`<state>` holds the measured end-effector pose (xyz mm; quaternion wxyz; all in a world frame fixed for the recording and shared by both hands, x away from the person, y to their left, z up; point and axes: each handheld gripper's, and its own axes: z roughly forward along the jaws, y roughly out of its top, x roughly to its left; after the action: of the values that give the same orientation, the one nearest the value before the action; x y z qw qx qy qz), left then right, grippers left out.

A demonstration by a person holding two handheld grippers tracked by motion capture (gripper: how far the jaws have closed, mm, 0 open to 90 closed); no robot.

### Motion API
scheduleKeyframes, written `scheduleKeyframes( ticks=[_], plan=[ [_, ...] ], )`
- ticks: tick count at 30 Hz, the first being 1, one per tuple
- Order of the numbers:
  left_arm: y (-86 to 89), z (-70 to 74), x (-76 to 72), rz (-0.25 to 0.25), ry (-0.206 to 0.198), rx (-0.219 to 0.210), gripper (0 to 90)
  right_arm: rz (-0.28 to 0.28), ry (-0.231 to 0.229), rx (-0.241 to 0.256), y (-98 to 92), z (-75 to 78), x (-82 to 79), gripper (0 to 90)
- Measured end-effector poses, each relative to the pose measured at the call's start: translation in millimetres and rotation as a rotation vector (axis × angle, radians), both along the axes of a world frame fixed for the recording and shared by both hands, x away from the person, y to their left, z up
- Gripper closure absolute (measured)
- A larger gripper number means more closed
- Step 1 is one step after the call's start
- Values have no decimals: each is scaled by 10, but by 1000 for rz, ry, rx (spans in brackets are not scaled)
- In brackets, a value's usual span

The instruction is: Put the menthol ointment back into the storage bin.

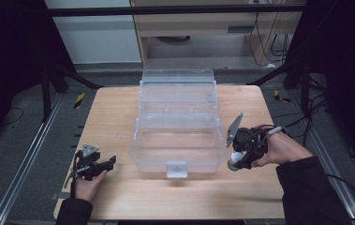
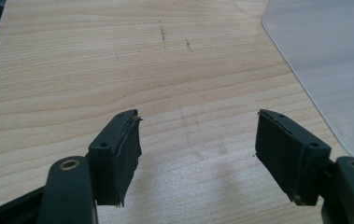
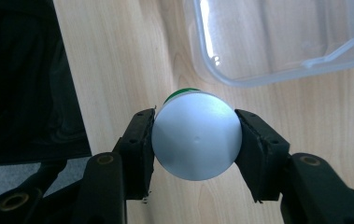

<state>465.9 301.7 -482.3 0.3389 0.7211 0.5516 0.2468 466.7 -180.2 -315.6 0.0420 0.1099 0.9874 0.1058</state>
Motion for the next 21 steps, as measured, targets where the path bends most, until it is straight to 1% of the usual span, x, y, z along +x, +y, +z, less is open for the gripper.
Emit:
scheduleKeyframes(
  ticks=[11,15,17,21],
  plan=[
    [0,-3,4,-1,3,1,305,10,-29,8,102,177,114,504],
    [1,-2,3,0,2,-2,305,15,-28,6,143,208,145,504],
    [1,-3,4,0,4,0,305,20,-34,5,163,213,162,504],
    [2,-3,5,0,4,-1,305,22,-34,10,186,211,200,504]
  ],
)
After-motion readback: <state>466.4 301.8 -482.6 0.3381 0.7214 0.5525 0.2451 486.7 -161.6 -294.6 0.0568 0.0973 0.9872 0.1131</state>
